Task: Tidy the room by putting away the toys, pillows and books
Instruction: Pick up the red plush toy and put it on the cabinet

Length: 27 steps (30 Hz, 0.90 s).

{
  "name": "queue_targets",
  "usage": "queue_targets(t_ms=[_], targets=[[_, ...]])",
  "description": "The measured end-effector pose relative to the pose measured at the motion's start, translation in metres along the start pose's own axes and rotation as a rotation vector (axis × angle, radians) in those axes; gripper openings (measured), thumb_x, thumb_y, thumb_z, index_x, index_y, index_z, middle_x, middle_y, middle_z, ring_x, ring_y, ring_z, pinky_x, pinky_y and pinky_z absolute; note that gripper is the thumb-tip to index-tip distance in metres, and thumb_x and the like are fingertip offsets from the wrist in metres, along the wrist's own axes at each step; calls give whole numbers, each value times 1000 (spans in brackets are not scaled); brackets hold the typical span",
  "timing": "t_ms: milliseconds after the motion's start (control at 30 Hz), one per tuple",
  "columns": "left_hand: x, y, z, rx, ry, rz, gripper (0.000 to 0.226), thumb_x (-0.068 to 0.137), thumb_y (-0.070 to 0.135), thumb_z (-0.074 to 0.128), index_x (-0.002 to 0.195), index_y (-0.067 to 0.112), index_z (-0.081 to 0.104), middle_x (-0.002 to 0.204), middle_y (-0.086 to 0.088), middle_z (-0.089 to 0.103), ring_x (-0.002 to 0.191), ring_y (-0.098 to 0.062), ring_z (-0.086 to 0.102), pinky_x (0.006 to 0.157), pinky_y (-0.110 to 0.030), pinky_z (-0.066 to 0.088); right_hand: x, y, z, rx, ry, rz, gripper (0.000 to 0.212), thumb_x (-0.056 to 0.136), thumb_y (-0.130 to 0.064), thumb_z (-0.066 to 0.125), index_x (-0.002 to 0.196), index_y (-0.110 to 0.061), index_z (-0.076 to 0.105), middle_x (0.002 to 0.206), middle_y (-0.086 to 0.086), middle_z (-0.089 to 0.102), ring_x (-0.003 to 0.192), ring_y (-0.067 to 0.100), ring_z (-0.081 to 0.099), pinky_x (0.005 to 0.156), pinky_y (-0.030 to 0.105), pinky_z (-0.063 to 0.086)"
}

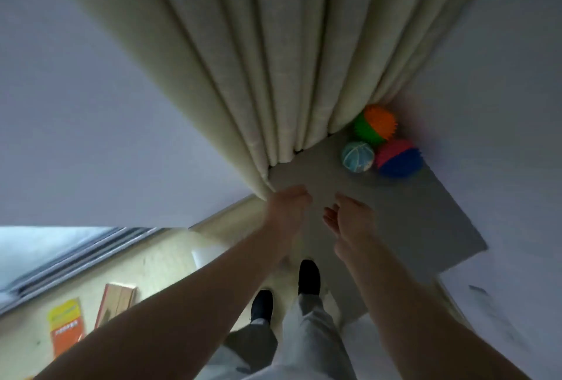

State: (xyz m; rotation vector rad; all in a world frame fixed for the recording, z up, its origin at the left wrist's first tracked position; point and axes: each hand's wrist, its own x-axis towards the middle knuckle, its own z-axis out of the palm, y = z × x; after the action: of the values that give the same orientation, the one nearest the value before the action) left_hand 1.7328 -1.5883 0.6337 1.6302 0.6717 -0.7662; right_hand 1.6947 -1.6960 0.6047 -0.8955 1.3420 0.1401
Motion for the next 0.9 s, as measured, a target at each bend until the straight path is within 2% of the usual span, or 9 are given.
queue_targets(t_ms=[67,133,267,400,567,667,767,900], targets=[[-32,-6,-45,-144,53,-39,27,89,-2,69,115,3,74,111,-17,73,99,-25,66,91,-32,53,-50,13,17,-53,-121,15,13,102,-15,59,89,-13,61,86,5,61,75,17,62,75,32,57],[-60,-15,-99,-313,170,-78,25,92,-6,63,116,-2,72,107,-20,73,98,-31,68,96,-37,54,-86,32,41,-154,-227,25,16,102,-17,58,87,-14,60,81,3,57,72,15,59,72,29,54],[-106,-47,-188,-634,436,-183,18,95,-4,59,106,1,71,88,-11,69,82,-23,68,76,-26,56,-134,71,83,-369,-360,60,17,100,-19,61,84,-16,56,71,2,53,63,13,55,65,28,52],[-145,-87,-246,-877,630,-251,13,95,2,57,88,10,64,79,-5,59,68,-17,59,62,-22,45,-177,112,114,-600,-463,18,11,98,-15,61,88,-12,59,72,3,56,66,16,58,66,31,53],[-188,-149,-287,-1128,793,-276,9,95,10,60,87,12,63,81,-3,60,68,-15,58,63,-24,46,-233,176,135,-886,-570,-7,6,100,-17,61,98,-12,62,83,5,60,77,19,62,64,32,50],[-213,-191,-311,-1258,858,-269,10,95,9,58,87,12,63,81,-2,58,65,-14,56,58,-23,41,-266,224,140,-1033,-636,-38,8,100,-18,60,102,-11,62,86,6,60,76,18,60,66,34,50],[-234,-233,-334,-1374,912,-283,11,95,10,57,85,12,62,77,-1,57,62,-13,54,53,-23,37,-296,265,143,-1135,-666,-63,17,100,-18,59,116,-11,60,88,5,58,78,18,61,71,36,50],[-261,-283,-355,-1473,955,-322,11,94,11,55,88,14,63,75,0,59,63,-13,55,54,-24,37,-324,311,138,-1249,-660,-62,17,101,-18,59,115,-8,60,100,8,59,87,20,63,78,38,52]])
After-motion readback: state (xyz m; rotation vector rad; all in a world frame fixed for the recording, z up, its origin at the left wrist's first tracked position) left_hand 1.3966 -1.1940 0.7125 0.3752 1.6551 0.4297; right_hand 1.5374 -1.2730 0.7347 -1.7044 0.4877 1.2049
